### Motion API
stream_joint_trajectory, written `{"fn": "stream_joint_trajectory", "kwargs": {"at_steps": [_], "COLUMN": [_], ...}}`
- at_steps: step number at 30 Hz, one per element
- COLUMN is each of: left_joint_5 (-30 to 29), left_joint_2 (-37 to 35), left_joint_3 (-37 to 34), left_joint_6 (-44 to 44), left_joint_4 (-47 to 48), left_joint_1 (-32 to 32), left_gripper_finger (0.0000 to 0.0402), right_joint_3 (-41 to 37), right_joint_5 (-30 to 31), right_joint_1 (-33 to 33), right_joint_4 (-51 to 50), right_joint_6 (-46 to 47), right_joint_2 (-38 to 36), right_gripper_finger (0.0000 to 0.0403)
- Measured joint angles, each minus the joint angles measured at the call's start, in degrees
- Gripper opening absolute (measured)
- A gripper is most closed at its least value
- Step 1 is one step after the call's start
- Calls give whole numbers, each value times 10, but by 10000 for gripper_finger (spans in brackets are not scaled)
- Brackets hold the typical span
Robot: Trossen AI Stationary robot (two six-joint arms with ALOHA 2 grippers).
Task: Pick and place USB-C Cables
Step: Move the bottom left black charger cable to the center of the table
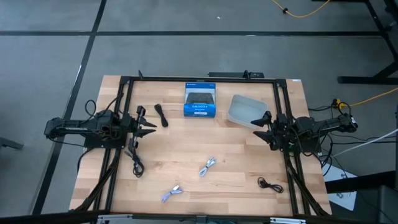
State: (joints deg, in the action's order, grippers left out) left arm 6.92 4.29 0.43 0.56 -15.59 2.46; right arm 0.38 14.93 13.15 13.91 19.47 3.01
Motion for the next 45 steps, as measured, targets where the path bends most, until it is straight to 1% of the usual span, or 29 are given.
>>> {"fn": "stream_joint_trajectory", "kwargs": {"at_steps": [2, 4, 8, 11, 14, 16, 21, 23, 24, 26, 27, 28, 32, 35, 37, 39, 41, 43, 45], "left_joint_5": [0, 0, -5, -12, -20, -20, -20, -22, -32, -72, -86, -90, -73, -73, -62, -49, -41, -50, -64], "left_joint_2": [0, 0, 0, 0, 0, 0, 0, 0, 2, 14, 20, 26, 57, 100, 134, 176, 221, 264, 306], "left_joint_3": [0, 0, 0, 0, 0, 0, 0, 0, 0, 0, 0, 1, 24, 57, 88, 124, 169, 223, 285], "left_joint_6": [0, 0, 0, 0, 0, 0, -3, -49, -92, -180, -210, -222, -197, -195, -192, -185, -196, -230, -274], "left_joint_4": [0, -5, -8, -7, -7, -7, -7, -6, -5, -3, -3, -2, -13, -9, -8, 19, 86, 174, 293], "left_joint_1": [0, 0, 0, 0, 0, 0, 0, 0, 0, 0, 1, 1, 0, 0, 0, 0, -1, -3, -3], "left_gripper_finger": [71, 71, 71, 71, 71, 71, 71, 71, 71, 71, 71, 71, 71, 71, 71, 71, 71, 71, 71], "right_joint_3": [0, 0, 0, 0, 0, 0, 25, 38, 46, 62, 69, 78, 108, 119, 121, 122, 122, 122, 122], "right_joint_5": [-8, -39, -120, -144, -144, -144, -146, -146, -146, -146, -146, -146, -146, -146, -146, -146, -146, -146, -146], "right_joint_1": [0, 0, 0, 0, 0, 0, 0, 0, 0, 0, 0, 0, 0, 0, 0, 0, 0, 0, 0], "right_joint_4": [36, 85, 191, 228, 227, 229, 233, 230, 229, 230, 228, 223, 205, 202, 202, 203, 202, 202, 199], "right_joint_6": [-3, -19, -53, -65, -65, -65, -57, -52, -52, -56, -63, -65, -64, -65, -65, -66, -65, -64, -65], "right_joint_2": [0, 0, 0, 0, 3, 14, 59, 87, 104, 137, 154, 171, 228, 259, 272, 280, 286, 289, 289], "right_gripper_finger": [275, 275, 275, 275, 271, 260, 204, 179, 168, 148, 140, 134, 127, 126, 125, 125, 125, 125, 125]}}
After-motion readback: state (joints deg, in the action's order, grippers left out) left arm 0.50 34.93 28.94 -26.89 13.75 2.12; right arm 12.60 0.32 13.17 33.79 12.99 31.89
